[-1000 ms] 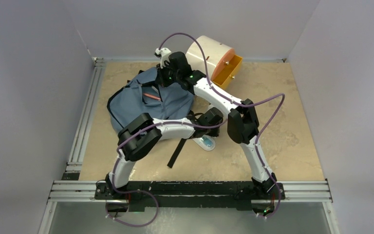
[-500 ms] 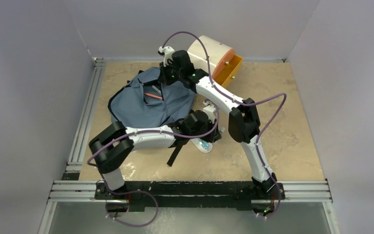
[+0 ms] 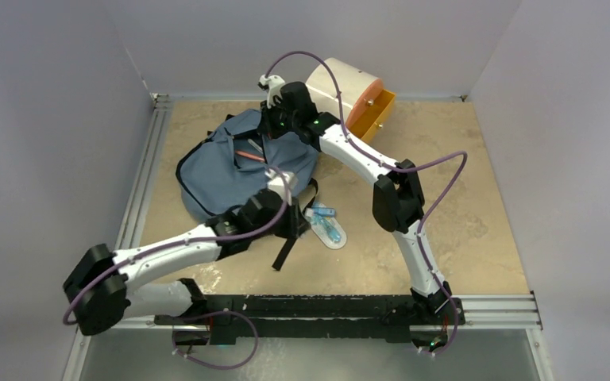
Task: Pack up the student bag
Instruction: Place the stationery in the student bag.
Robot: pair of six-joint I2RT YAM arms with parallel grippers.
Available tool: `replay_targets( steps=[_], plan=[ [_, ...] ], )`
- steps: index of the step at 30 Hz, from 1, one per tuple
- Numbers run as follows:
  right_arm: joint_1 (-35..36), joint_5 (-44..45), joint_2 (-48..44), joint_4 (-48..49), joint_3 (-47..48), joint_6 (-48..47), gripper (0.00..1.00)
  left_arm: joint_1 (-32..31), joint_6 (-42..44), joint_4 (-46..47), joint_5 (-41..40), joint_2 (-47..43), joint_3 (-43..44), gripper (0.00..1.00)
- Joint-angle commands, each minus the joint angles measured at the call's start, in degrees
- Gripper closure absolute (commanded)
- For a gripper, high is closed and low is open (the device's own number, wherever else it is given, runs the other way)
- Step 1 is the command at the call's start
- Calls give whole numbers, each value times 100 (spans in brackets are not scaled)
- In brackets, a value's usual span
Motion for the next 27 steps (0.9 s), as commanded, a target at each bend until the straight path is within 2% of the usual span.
replay_targets(
  steps=[1,4,9,15,20,27],
  plan=[
    [-161,74,-330,548,13,100,100,1111,-107,-514,-45,-752,53,92],
    [-161,71,-380,631,-77,144,100,1698,121,-783,76,-1032,348,91],
    [-152,230,-453,680,-202,173,100,2759,313,-1271,284,-948,912,93],
    [-140,168,-636,829,-517,312,100,4004,223,-1131,1221,-581,1176,93],
    [-96,183,-796,1072,-699,378,100,4562,3,-736,1912,128,1391,94],
    [60,84,-795,1067,-557,428,100,4661,-232,-298,2085,805,1727,95]
  ],
)
